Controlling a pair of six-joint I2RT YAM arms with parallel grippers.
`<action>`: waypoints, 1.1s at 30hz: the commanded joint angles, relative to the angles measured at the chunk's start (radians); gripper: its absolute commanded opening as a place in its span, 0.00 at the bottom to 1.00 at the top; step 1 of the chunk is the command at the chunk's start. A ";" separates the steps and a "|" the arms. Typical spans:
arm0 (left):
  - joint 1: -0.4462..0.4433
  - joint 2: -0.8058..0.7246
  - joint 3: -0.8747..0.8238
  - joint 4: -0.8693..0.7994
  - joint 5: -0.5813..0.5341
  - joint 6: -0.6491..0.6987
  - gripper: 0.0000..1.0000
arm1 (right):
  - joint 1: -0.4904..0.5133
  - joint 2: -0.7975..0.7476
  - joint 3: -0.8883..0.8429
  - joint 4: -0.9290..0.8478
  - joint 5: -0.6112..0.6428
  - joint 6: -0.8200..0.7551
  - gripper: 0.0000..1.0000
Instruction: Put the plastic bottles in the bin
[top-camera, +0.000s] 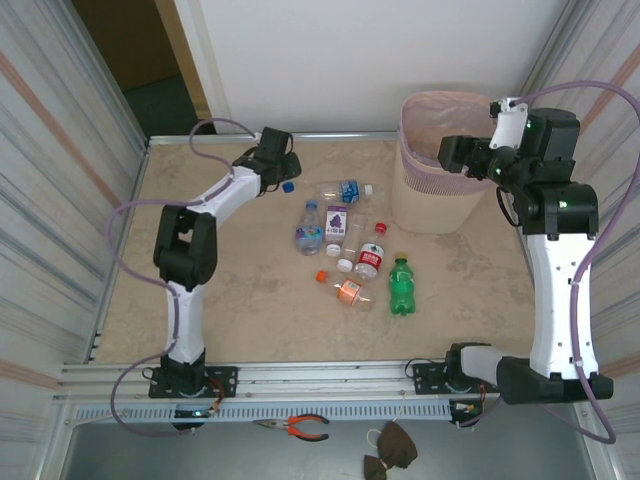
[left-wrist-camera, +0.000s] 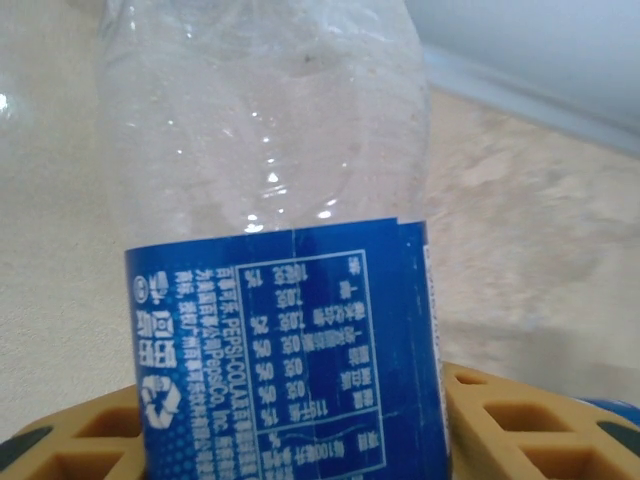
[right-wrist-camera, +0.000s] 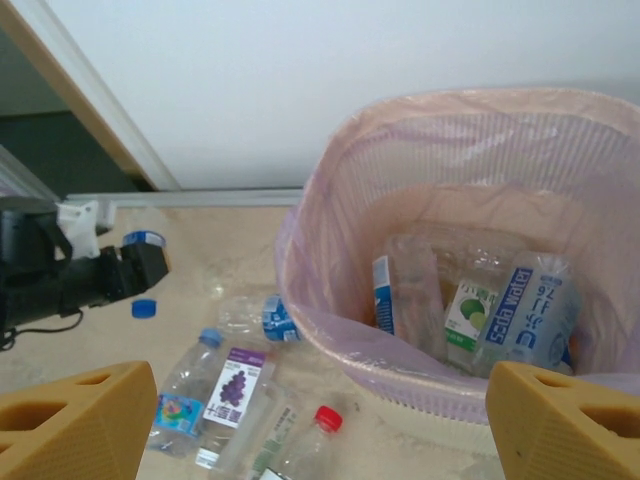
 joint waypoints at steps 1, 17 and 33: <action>0.010 -0.127 -0.087 0.146 0.064 0.042 0.48 | -0.001 -0.052 -0.037 0.115 -0.064 0.038 0.84; -0.012 -0.591 -0.453 0.500 0.416 0.170 0.44 | 0.019 -0.198 -0.233 0.482 -0.308 0.142 0.84; -0.131 -0.868 -0.513 0.632 0.833 0.402 0.45 | 0.260 -0.236 -0.302 0.755 -0.464 0.141 0.86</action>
